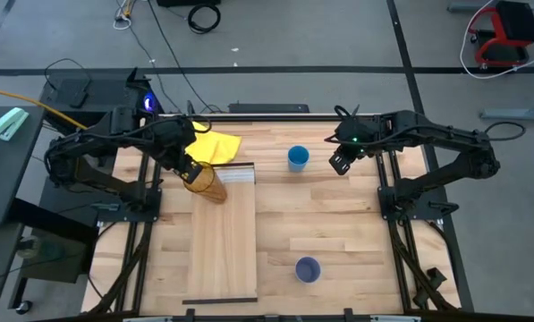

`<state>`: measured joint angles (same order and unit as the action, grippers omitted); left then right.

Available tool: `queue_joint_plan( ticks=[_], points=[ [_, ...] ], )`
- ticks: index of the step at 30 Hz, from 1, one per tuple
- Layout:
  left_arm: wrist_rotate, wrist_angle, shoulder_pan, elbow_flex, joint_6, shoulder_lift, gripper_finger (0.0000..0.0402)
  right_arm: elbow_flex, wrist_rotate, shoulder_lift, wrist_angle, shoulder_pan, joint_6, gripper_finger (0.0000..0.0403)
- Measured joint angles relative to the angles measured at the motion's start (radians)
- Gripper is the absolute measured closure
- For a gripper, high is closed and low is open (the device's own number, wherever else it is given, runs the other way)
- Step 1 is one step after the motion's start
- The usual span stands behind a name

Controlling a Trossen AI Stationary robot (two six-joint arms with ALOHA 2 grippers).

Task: Stack small to large cups/mugs on shelf
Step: Put the yellow cup on the shelf

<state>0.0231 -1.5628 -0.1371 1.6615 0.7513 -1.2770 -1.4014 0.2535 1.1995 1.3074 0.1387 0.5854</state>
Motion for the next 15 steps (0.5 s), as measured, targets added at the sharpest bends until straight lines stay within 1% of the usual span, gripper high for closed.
queue_joint_plan(
  ticks=[4,15],
  points=[
    [0.002,0.03,0.0,0.0,-0.003,0.0,0.0371,0.0,0.0,0.0,-0.001,0.0,0.001,0.0298],
    [0.021,0.041,0.0,0.001,-0.004,0.0,0.0337,0.0,0.0,0.0,-0.001,0.0,0.015,0.0298]
  ],
)
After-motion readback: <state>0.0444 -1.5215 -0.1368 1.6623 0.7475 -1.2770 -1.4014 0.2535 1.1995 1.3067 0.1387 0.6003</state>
